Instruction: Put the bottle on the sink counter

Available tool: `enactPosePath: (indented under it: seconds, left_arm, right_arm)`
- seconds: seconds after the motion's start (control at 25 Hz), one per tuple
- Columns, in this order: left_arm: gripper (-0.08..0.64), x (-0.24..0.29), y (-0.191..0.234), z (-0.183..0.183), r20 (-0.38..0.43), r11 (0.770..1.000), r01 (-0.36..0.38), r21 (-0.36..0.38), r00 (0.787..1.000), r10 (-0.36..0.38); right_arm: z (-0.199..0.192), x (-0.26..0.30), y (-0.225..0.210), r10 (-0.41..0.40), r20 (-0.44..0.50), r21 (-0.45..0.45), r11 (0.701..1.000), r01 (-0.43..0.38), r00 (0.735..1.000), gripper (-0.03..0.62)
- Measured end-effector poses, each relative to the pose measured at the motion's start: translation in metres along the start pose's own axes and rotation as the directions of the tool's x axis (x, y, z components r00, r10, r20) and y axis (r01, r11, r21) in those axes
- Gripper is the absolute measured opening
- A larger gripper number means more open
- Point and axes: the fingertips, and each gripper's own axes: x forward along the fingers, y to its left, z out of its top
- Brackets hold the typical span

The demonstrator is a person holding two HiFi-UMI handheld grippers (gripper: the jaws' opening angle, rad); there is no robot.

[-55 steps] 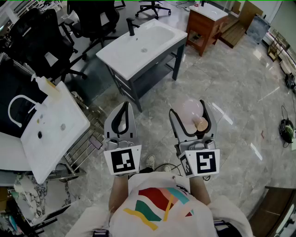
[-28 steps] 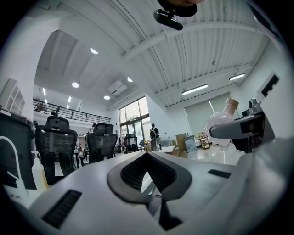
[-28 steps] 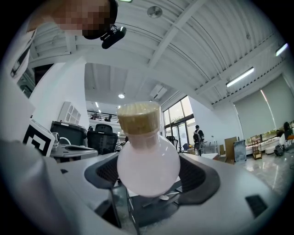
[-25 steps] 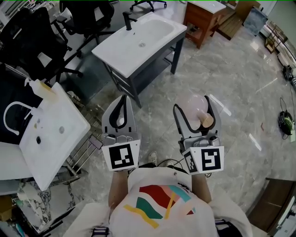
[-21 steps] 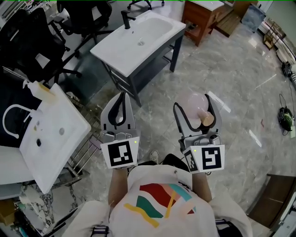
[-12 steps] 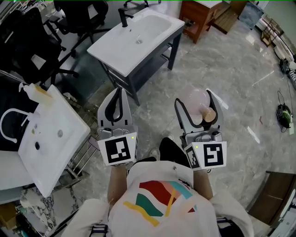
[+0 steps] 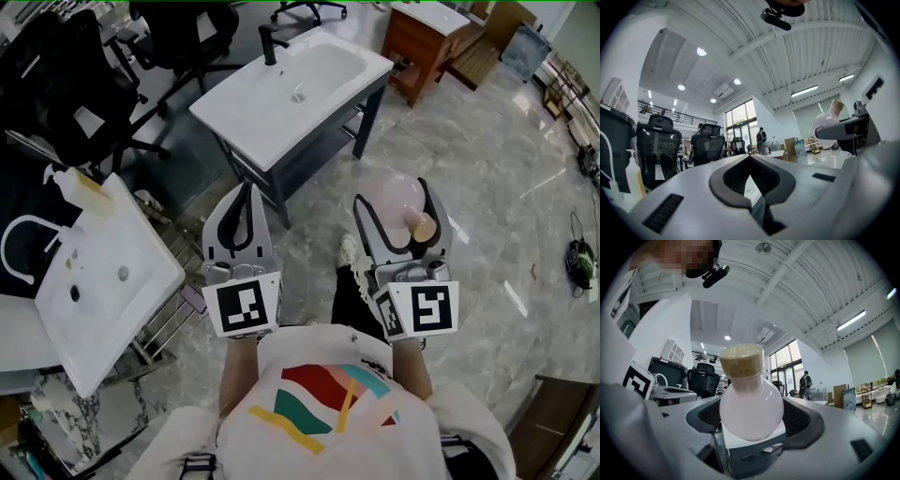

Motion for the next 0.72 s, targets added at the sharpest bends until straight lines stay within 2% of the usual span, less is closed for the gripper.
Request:
enactPosePath:
  seconds: [0.32,0.44,0.72]
  left_arm:
    - [0.017,0.036,0.011,-0.007,-0.010,0.997,-0.066,0.028,0.998,0.066]
    - [0.017,0.051,0.013,-0.015,-0.027,0.997,-0.074,0.017,0.997,0.074]
    - [0.017,0.096,0.006,-0.029,-0.047,0.996,-0.072,0.044,0.996,0.074]
  right_arm:
    - [-0.007,0.046,-0.012,0.067,0.015,0.005,0.998,-0.068,0.998,0.379]
    - [-0.014,0.062,-0.020,0.079,0.009,0.010,0.997,-0.079,0.997,0.379]
    - [-0.030,0.104,-0.044,0.093,-0.015,0.027,0.995,-0.093,0.996,0.379]
